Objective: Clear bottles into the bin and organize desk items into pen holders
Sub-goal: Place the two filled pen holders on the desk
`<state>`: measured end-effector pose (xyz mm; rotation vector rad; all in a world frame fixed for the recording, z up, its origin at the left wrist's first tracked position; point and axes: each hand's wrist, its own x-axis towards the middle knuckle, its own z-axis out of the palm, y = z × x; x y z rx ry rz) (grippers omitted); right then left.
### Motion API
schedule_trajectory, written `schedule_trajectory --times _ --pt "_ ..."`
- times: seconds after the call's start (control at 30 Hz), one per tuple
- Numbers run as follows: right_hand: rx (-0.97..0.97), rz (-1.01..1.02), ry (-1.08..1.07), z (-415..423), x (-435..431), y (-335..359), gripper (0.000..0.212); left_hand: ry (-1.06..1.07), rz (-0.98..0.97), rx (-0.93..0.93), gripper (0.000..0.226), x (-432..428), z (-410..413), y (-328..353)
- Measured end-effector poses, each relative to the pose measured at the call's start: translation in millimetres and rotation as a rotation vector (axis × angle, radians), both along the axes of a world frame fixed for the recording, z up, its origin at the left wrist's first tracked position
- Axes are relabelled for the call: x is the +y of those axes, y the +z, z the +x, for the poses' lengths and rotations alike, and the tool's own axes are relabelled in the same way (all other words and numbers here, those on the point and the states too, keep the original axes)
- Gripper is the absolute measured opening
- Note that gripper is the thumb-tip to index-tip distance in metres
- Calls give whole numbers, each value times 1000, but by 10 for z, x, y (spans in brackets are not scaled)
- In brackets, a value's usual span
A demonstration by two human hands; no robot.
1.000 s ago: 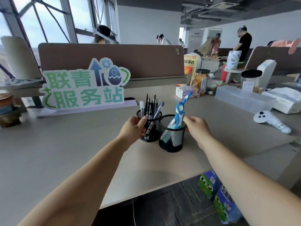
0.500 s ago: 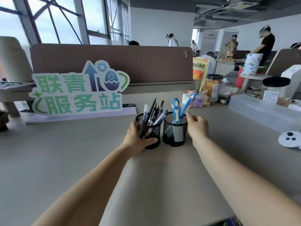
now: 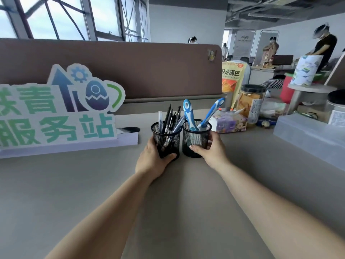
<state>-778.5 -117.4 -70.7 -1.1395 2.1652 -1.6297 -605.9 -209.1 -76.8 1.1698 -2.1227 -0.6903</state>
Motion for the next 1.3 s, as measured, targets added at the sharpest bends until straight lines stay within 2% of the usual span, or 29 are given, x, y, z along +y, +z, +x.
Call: schedule_trajectory --times 0.17,0.37,0.47,0.53,0.63,0.8,0.93,1.03,1.3 --pt "-19 -5 -39 -513 -465 -204 89 51 -55 -105 89 -242 -447 -2" --pt "39 50 -77 -708 -655 -121 81 99 -59 -122 84 -498 -803 -10" --pt "87 81 -110 -764 -714 -120 88 112 -93 -155 91 -591 -907 -43" --pt "132 126 -135 -775 -727 -111 83 115 -111 -208 96 -635 -929 -54" --pt "185 160 -191 -802 -749 -111 74 89 -122 -256 89 -658 -920 -51" --pt "210 130 -309 -803 -735 -117 42 132 -93 -111 66 -630 -902 -56" --pt "263 149 -254 -810 -743 -139 19 162 -89 -89 49 -596 -890 -37" --pt "258 185 -225 -821 -749 -138 25 131 -102 -105 42 -606 -886 -48" --pt "265 228 -199 -779 -730 -140 36 150 -129 -258 48 -621 -931 -37"
